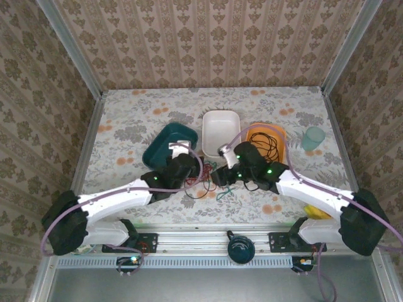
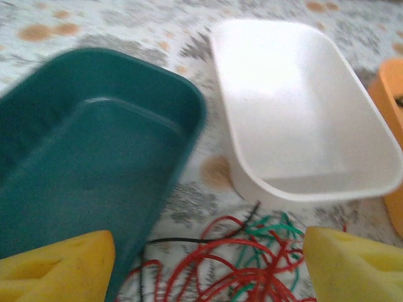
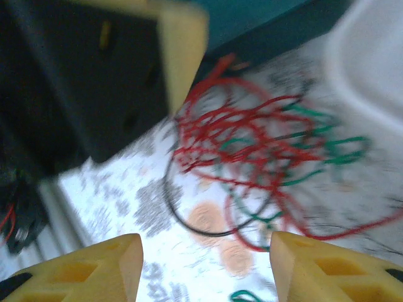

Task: Untangle the cables

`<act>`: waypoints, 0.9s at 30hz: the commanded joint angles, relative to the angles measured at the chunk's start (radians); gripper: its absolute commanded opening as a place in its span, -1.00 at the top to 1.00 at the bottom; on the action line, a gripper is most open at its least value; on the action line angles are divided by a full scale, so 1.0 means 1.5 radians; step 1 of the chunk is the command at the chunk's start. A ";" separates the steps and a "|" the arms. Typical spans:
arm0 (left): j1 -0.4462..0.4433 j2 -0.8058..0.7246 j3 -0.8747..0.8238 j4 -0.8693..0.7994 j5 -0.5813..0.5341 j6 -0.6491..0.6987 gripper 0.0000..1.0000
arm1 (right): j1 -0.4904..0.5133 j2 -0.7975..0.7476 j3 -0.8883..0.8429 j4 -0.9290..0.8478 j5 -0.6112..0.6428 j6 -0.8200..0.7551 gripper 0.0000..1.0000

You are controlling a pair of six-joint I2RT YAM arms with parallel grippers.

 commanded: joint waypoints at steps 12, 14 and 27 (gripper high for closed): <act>0.031 -0.153 -0.056 -0.334 -0.212 -0.346 -0.65 | 0.173 0.298 0.283 -0.231 -0.039 -0.241 -0.11; 0.031 -0.151 -0.052 -0.343 -0.214 -0.346 -0.65 | 0.173 0.342 0.313 -0.224 -0.047 -0.236 -0.10; 0.028 -0.187 -0.045 -0.469 -0.247 -0.434 -0.66 | 0.166 0.509 0.401 -0.203 0.159 -0.158 -0.05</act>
